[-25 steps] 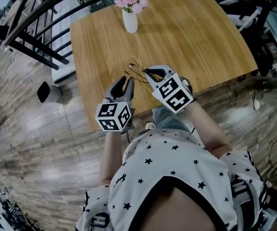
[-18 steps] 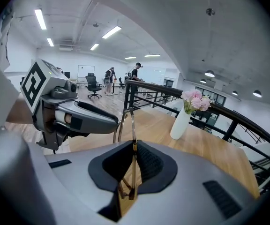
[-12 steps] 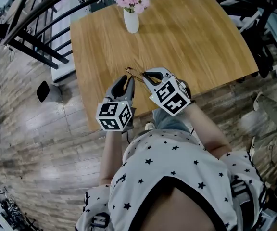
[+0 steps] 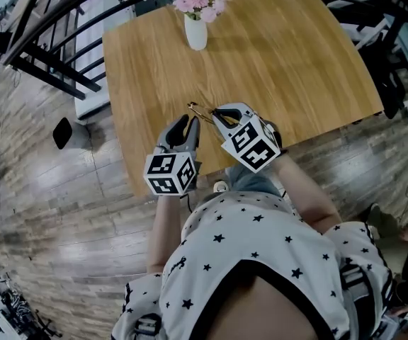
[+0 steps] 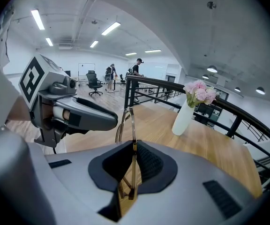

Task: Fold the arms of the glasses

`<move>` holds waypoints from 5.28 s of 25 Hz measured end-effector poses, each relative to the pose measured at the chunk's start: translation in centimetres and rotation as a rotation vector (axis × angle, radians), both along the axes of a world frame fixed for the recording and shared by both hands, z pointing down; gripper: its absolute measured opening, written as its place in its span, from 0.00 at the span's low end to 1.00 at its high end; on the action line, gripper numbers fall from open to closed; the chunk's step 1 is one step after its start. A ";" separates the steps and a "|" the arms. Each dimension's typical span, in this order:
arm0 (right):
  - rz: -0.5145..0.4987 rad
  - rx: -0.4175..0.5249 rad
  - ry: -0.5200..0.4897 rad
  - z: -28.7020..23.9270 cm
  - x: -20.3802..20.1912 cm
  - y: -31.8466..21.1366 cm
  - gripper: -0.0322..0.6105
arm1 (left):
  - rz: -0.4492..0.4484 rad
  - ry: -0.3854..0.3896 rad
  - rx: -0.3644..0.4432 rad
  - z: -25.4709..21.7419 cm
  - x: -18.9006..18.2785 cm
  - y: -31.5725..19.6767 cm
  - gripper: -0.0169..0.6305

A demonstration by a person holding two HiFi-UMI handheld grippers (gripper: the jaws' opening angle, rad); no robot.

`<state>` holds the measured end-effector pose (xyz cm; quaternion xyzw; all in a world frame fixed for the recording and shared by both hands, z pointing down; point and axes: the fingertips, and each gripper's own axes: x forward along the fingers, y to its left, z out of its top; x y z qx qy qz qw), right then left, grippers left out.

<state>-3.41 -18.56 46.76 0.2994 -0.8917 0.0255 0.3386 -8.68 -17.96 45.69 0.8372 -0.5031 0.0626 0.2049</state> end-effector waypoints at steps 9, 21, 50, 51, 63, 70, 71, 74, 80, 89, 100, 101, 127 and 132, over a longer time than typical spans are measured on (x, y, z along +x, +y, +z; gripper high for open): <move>-0.001 -0.046 0.069 3.6 1.1 -2.9 0.08 | -0.032 0.017 -0.032 1.5 -0.2 -1.7 0.14; -0.033 -0.086 0.197 9.5 1.8 -6.6 0.08 | -0.103 0.012 -0.048 2.6 -0.7 -4.0 0.04; -0.080 -0.115 0.294 13.9 1.3 -6.2 0.11 | -0.117 0.022 -0.094 4.2 -0.7 -4.0 0.04; -0.081 -0.120 0.294 14.0 1.2 -6.1 0.12 | -0.116 0.023 -0.095 4.2 -0.7 -3.9 0.04; 0.002 -0.111 0.252 13.5 1.0 -5.6 0.14 | -0.114 0.033 -0.087 3.7 -1.0 -1.5 0.04; 0.067 -0.062 0.165 10.7 1.4 -3.5 0.14 | -0.109 0.036 -0.070 3.1 -0.9 0.1 0.04; 0.079 -0.055 0.149 10.2 1.5 -3.2 0.14 | -0.108 0.036 -0.067 3.0 -0.8 0.3 0.04; 0.123 -0.049 0.095 9.0 1.9 -2.2 0.13 | -0.107 0.035 -0.061 2.9 -0.9 1.1 0.04; 0.185 -0.016 0.018 6.2 3.1 -0.4 0.11 | -0.097 0.033 -0.051 2.4 -0.4 2.5 0.04; 0.229 0.022 -0.197 1.5 3.3 2.6 0.09 | -0.088 0.034 -0.040 1.9 0.0 4.6 0.04; 0.245 0.047 -0.313 -1.2 2.9 5.2 0.08 | -0.070 0.035 -0.018 1.2 0.0 6.7 0.04; 0.246 0.049 -0.314 -1.3 2.9 5.4 0.08 | -0.069 0.037 -0.016 1.1 0.0 6.9 0.04; 0.263 0.045 -0.385 -2.2 2.8 5.7 0.07 | -0.073 0.056 -0.031 1.6 -0.9 7.3 0.04; 0.268 0.040 -0.387 -2.0 2.9 5.8 0.07 | -0.075 0.060 -0.028 1.4 -0.9 7.3 0.04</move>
